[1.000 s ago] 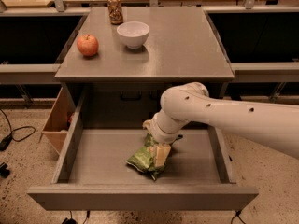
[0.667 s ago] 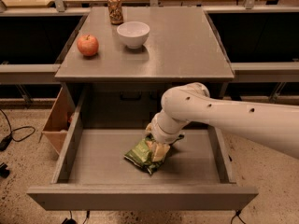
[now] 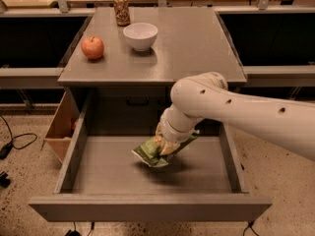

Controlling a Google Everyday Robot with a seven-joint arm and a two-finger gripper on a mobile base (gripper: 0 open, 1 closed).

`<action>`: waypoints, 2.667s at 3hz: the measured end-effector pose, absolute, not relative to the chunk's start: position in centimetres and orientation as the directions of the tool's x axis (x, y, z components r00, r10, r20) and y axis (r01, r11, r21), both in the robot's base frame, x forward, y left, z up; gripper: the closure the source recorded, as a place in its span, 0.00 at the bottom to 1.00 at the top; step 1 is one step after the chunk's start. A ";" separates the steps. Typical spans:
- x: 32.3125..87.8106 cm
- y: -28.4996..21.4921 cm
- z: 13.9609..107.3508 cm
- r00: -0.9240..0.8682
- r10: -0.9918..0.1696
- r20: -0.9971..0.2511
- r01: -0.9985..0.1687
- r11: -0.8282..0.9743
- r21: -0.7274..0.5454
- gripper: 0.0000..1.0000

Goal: Pick green jalapeno chip bag from top drawer and place on counter

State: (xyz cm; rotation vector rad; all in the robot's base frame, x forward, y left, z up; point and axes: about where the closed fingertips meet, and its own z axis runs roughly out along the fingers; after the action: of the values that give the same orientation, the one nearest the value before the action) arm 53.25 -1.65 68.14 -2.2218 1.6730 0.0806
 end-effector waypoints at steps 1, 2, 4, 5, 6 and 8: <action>53.4 -3.5 76.8 0.288 -0.931 -0.223 -0.932 -0.220 -0.287 1.00; 54.6 -6.6 86.8 0.246 -0.951 -0.188 -0.935 -0.182 -0.304 1.00; 60.1 -12.1 95.7 0.001 -0.990 -0.142 -0.958 0.040 -0.284 1.00; 61.5 -13.6 100.0 -0.058 -0.983 -0.175 -0.926 0.119 -0.358 1.00; 61.5 -13.6 100.0 -0.058 -0.983 -0.175 -0.926 0.119 -0.358 1.00; 68.6 -11.9 97.9 0.031 -0.975 -0.219 -0.890 0.073 -0.449 1.00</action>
Offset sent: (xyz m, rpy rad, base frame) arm 0.0264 -0.0837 0.3138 -0.0679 -0.1073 -0.1167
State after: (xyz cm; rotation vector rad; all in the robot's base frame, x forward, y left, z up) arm 68.56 -11.89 97.87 -1.8449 1.8870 -0.2379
